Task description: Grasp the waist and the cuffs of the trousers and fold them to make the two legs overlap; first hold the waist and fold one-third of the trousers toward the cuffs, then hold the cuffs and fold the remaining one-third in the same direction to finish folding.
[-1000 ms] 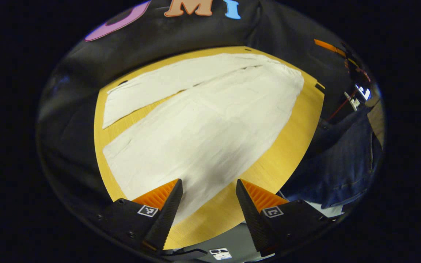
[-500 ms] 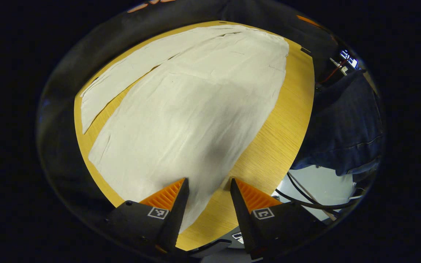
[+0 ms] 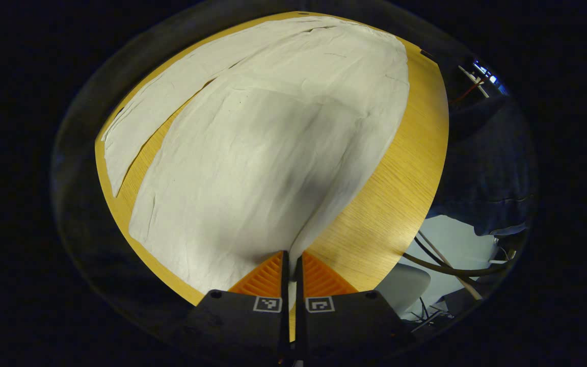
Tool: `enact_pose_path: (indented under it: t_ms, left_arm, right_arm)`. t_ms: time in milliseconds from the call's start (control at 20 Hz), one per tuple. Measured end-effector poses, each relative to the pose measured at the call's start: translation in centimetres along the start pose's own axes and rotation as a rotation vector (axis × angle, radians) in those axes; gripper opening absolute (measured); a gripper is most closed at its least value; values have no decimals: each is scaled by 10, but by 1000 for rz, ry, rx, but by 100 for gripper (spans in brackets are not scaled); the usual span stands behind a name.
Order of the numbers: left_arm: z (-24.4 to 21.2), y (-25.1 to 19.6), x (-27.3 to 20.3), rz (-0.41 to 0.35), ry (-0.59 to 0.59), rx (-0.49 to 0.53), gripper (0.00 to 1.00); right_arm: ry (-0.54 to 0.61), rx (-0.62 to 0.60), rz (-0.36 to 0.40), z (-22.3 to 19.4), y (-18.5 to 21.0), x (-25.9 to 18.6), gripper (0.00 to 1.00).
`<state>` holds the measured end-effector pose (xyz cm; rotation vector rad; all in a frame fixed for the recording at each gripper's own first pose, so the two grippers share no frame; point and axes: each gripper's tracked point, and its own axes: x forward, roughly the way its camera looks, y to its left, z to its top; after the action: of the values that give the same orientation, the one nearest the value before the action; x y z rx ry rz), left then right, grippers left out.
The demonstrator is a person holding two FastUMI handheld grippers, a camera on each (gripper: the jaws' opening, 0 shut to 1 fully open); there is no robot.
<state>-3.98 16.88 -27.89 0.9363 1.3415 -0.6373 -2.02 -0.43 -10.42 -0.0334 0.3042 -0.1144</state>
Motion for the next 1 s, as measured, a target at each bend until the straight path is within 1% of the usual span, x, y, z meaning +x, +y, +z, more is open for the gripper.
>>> enact_pose_path:
  t_ms: [50,150,250,350,450,600,800,1000]
  left_arm:
    - [1,0,1,-11,7,5,0]
    - [0,0,0,-28,29,17,0]
    - [0,0,0,-44,44,49,0]
    - [-1,1,0,-64,58,69,0]
    - [0,1,1,-78,72,52,0]
    - [0,1,1,-90,76,37,0]
    - [0,0,1,-86,70,34,0]
    - [0,1,1,-69,92,44,0]
  right_arm:
    - [11,-17,17,-3,2,3,98]
    - [38,-55,46,-16,3,9,98]
    - [70,-100,80,-30,4,16,98]
    - [110,-177,112,-46,4,22,98]
    - [136,-264,146,-61,-2,28,98]
    - [214,-394,230,-93,-7,41,98]
    - [370,-538,359,-149,-13,56,99]
    - [478,-659,469,-177,-16,74,98]
